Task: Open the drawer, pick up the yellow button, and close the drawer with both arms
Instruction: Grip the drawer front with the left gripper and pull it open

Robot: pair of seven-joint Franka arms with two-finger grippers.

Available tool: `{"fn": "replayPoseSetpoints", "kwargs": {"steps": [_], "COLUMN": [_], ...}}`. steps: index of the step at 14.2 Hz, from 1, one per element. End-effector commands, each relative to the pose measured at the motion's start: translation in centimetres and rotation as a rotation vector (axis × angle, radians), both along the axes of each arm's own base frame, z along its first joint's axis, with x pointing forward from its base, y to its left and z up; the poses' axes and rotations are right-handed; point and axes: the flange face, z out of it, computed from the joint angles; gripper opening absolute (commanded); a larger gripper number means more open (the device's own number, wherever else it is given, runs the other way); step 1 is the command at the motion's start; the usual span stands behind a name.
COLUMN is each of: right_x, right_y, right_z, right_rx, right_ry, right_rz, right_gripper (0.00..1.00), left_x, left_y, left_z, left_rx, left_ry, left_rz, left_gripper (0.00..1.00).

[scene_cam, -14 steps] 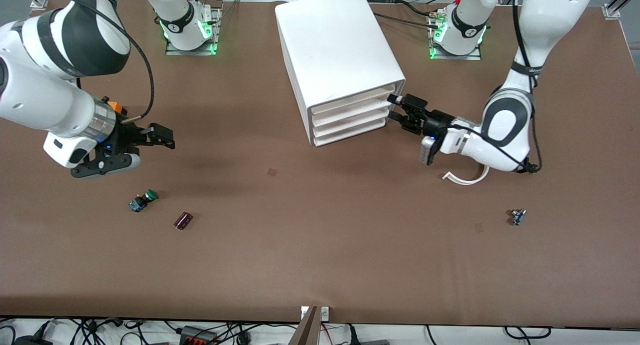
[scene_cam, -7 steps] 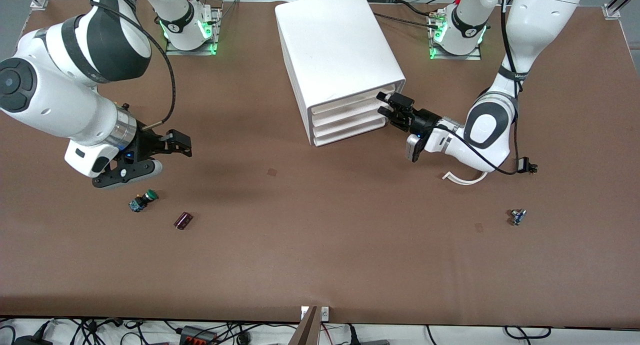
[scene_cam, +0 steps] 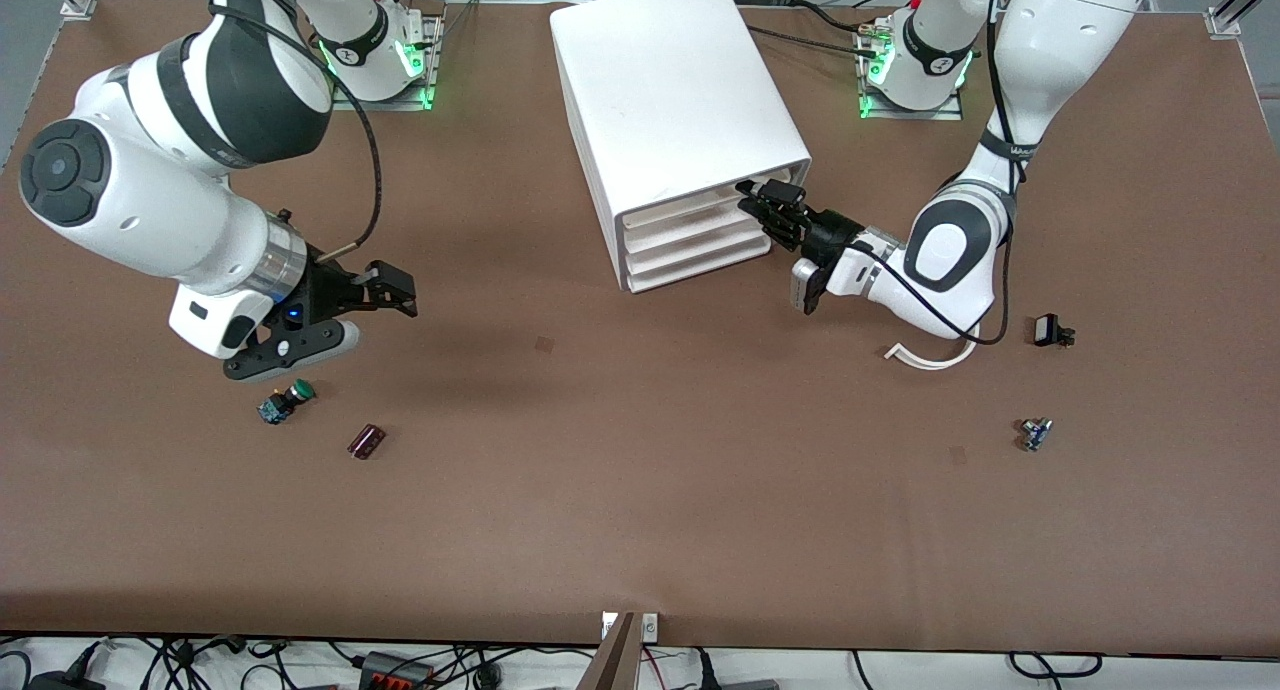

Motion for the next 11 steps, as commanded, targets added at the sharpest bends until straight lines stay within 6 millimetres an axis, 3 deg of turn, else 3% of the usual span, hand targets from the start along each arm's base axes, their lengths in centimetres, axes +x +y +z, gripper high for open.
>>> {"fn": "replayPoseSetpoints", "kwargs": {"steps": [1, 3, 8, 11], "right_x": [0.3, 0.1, -0.8, -1.5], "right_y": [2.4, 3.3, 7.2, 9.6], "right_z": [0.3, 0.4, 0.2, 0.6], "right_rx": [0.019, 0.022, 0.033, 0.047], "right_ry": [-0.011, -0.021, -0.052, -0.081], "right_rz": [0.027, 0.024, 0.059, 0.049], "right_gripper": [1.00, 1.00, 1.00, 1.00], "left_x": [-0.3, -0.1, 1.2, 3.3], "left_y": [0.0, 0.1, 1.1, 2.2], "left_z": [-0.1, -0.1, 0.1, -0.8], "left_rx": [-0.018, -0.018, -0.004, -0.005], "left_ry": [-0.022, -0.025, -0.043, -0.050], "left_rz": [0.021, 0.024, 0.039, 0.065], "left_gripper": [0.20, 0.10, 0.08, 0.08]}}
